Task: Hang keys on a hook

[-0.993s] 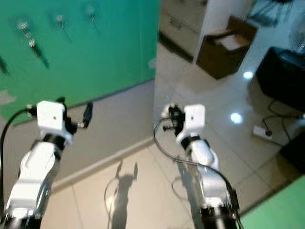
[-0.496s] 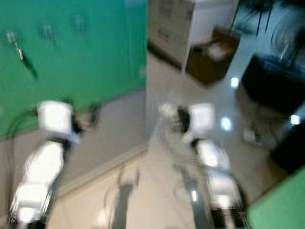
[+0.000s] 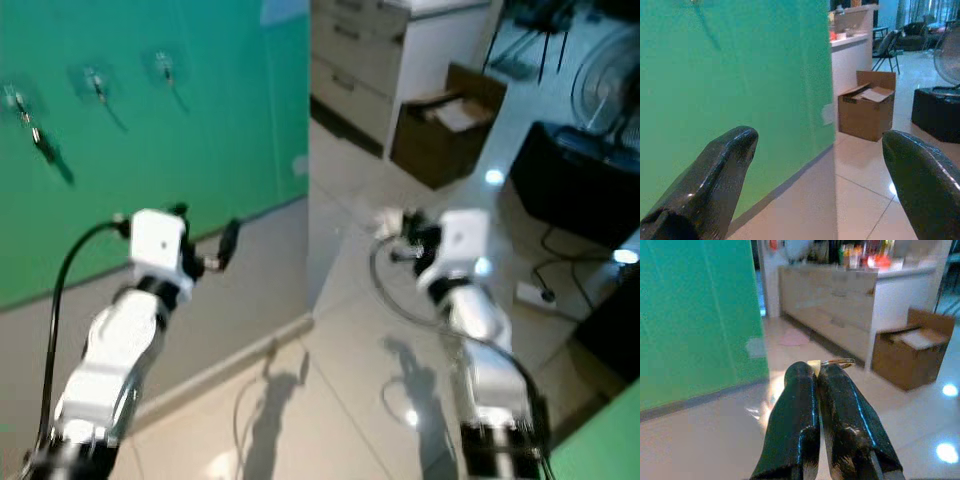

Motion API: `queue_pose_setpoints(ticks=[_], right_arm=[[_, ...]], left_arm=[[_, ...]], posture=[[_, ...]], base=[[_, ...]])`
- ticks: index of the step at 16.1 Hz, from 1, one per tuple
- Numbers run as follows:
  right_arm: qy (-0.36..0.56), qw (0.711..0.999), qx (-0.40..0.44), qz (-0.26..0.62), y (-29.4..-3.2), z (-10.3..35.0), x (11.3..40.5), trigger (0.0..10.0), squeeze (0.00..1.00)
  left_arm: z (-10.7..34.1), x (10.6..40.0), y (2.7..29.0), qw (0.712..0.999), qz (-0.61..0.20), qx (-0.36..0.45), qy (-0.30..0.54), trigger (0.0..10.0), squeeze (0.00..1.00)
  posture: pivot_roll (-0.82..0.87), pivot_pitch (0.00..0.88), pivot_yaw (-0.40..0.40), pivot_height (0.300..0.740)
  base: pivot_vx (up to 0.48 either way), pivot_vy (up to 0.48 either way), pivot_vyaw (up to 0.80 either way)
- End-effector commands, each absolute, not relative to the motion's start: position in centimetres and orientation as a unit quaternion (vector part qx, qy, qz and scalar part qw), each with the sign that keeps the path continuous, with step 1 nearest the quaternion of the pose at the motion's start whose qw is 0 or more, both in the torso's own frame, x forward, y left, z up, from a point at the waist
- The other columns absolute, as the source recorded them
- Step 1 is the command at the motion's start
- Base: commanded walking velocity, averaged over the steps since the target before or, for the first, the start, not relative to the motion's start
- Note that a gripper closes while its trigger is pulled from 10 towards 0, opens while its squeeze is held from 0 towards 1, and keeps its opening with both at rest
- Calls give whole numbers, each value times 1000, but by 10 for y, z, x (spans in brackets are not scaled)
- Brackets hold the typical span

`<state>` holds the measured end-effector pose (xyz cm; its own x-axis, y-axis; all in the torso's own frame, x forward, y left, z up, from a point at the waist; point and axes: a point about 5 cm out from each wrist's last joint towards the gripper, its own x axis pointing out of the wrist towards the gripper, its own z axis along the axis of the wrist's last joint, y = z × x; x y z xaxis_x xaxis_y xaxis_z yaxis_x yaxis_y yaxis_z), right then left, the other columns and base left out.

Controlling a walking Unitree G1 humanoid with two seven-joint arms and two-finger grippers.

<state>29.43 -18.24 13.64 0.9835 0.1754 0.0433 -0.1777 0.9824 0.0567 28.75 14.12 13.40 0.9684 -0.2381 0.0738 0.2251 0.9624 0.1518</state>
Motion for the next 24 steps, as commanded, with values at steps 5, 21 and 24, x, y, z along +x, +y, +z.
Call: queue_pose_setpoints(ticks=[5, 21, 24], right_arm=[[-43, 994, 46, 91, -181, 156, 304, 10000, 0], [-72, 997, 22, 27, -213, 179, 284, 10000, 0], [-71, 997, 25, 19, -216, 178, 279, 10000, 0]], left_arm=[[128, 299, 146, 993, -89, 70, -32, 10000, 0], [118, 313, 132, 992, -109, 56, -23, 10000, 0], [118, 312, 138, 994, -97, 51, -25, 10000, 0]], posture=[[-129, 0, 7, 740], [-227, 0, 65, 740], [-218, 0, 59, 740]], base=[[0, 0, 0], [0, 0, 0], [0, 0, 0]])
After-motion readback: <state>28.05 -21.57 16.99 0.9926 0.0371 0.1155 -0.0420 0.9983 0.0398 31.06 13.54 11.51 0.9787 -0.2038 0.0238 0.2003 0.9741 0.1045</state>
